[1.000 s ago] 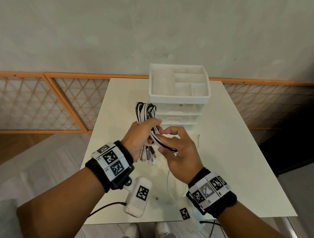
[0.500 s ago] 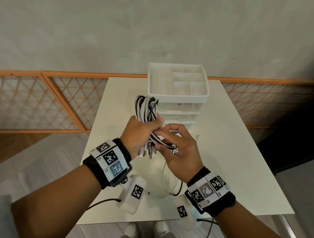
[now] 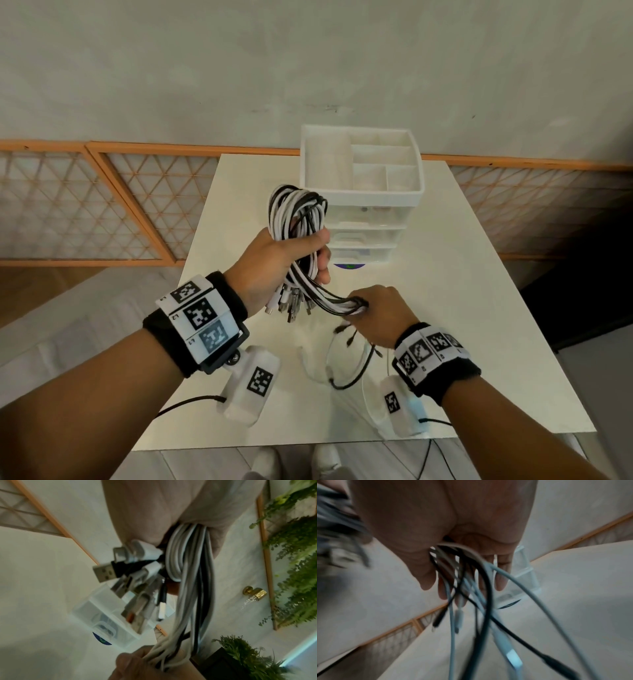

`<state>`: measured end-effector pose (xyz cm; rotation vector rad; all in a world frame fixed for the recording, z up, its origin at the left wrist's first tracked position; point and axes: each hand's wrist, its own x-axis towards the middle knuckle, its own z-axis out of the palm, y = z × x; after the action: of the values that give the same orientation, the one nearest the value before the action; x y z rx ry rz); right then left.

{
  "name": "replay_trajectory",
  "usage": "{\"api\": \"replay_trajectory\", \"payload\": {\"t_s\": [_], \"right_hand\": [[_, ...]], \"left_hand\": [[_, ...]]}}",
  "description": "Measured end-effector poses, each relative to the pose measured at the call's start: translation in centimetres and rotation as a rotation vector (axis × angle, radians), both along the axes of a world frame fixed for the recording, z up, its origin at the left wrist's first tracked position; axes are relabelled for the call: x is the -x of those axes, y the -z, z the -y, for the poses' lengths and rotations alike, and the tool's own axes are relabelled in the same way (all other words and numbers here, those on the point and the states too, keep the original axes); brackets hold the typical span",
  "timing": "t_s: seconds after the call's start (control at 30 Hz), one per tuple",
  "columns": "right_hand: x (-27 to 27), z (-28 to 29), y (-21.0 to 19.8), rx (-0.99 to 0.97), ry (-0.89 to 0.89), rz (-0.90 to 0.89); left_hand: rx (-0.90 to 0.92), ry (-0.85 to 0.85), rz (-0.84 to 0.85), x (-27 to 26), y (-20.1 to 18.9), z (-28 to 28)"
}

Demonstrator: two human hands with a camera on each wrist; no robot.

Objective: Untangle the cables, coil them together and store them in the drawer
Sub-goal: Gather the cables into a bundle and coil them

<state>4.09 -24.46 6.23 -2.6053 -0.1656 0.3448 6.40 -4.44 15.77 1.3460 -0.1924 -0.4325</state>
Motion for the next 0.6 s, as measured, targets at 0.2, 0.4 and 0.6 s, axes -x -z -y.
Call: {"api": "replay_trajectory", "payload": {"t_s": [0.2, 0.4, 0.6], "right_hand": [[-1.4, 4.1, 2.0, 0.133, 0.205, 0.022], [-0.3, 4.5, 0.7, -0.012, 0.185, -0.102], [0.1, -1.6, -5.0, -0.272, -0.178, 0.271]], "left_hand": [[0.031, -0.058, 0.039, -0.5, -0.7, -0.8], [0.033, -0.114, 0.123, -1.5, -2.0, -0.8], [-0.027, -0.025, 0.152, -1.0, -2.1, 1.2]]}}
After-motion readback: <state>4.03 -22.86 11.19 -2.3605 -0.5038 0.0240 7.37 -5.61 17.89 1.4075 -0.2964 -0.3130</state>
